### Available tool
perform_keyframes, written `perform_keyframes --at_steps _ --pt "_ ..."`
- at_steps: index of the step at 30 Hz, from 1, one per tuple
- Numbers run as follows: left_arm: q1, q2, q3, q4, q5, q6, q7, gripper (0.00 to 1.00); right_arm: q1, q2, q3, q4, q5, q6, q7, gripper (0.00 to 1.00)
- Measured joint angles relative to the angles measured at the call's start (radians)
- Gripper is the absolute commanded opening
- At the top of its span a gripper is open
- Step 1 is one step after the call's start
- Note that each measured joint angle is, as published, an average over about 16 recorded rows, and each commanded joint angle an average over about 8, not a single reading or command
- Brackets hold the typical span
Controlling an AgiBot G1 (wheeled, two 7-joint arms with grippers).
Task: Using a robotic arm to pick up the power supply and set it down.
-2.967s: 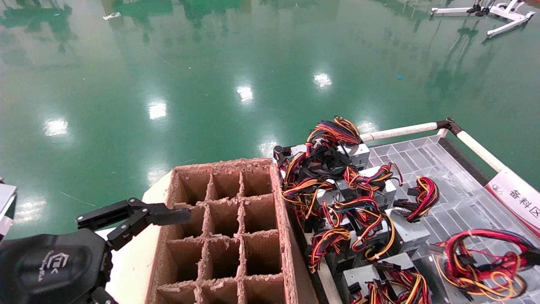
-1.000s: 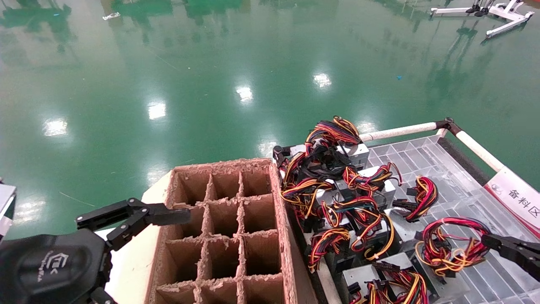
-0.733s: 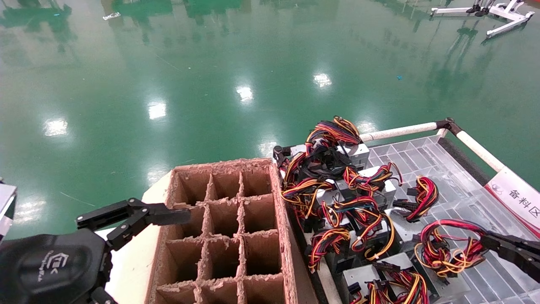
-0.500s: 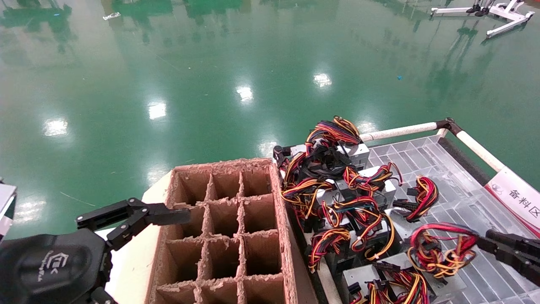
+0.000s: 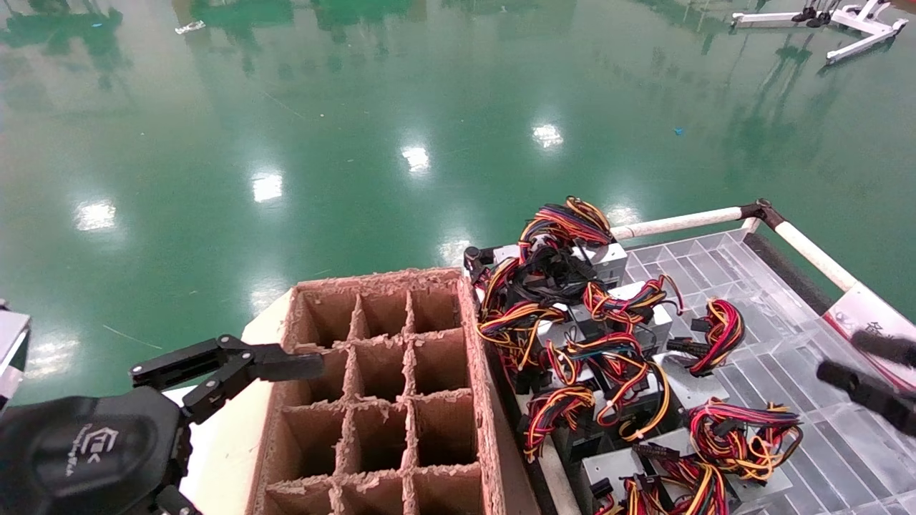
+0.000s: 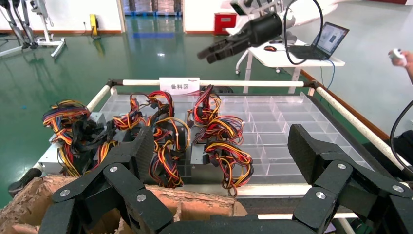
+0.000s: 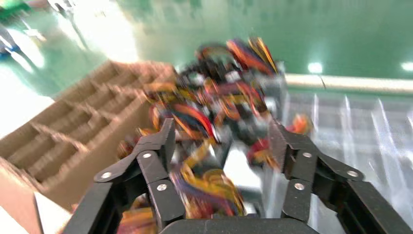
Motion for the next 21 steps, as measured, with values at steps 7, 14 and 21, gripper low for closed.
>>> perform_keyframes --at_steps 7,14,21 --pt "0.000 0.000 0.000 0.000 0.000 0.000 0.000 1.00 -0.026 -0.051 0.119 0.042 -0.089 -0.031 0.047 1.00" --pt "0.000 0.000 0.000 0.000 0.000 0.000 0.000 1.00 -0.057 -0.111 0.255 0.088 -0.197 -0.068 0.104 1.00" --pt "0.000 0.000 0.000 0.000 0.000 0.000 0.000 1.00 -0.088 -0.171 0.391 0.134 -0.304 -0.104 0.160 1.00"
